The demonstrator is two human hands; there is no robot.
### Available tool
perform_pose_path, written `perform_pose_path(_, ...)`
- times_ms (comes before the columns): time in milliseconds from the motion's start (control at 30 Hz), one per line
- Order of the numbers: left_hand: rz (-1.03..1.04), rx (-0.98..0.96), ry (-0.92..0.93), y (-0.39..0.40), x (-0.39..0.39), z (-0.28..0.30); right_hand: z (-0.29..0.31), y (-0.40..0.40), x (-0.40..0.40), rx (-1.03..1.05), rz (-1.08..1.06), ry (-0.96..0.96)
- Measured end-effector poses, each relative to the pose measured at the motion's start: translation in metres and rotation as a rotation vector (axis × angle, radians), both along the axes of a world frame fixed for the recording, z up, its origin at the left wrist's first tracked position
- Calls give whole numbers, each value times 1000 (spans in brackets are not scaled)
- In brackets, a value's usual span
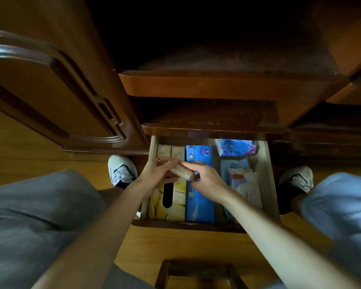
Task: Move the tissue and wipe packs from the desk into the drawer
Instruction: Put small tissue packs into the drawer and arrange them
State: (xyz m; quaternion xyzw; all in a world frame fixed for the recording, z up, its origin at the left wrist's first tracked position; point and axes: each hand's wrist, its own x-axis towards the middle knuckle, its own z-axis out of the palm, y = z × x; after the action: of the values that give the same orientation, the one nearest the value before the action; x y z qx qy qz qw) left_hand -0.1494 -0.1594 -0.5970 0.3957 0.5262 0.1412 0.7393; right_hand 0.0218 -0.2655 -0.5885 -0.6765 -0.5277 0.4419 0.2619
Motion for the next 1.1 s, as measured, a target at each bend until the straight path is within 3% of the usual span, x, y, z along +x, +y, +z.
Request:
perform_pose_path(133,40,167,147,21,13,-6,0,8,-1,-75,-194,222)
perform_pose_path(267,-196,724,544,60,21,-9,-8,3,13,-146,-311,118)
perform_pose_path(400,-446,923,694,75,29,-25,-23,-14,23,-194,-339,173)
perform_pose_path(533,-489,1104,747,66,28,-39,-37,-23,33,-217,-402,164)
perform_pose_path(667,-543,1407,828,55,31,-37,-45,-29,42,-243,-483,196)
perform_pose_path(800,-638,1382,1030,49,38,-36,-51,-32,46,-284,-520,258)
perform_pose_path(967,-727,1403,1065,48,46,-41,-53,-31,46,-291,-550,283)
perform_pose_path(1100,-1037,1397,1228,50,50,-48,-51,-31,46,-285,-566,281)
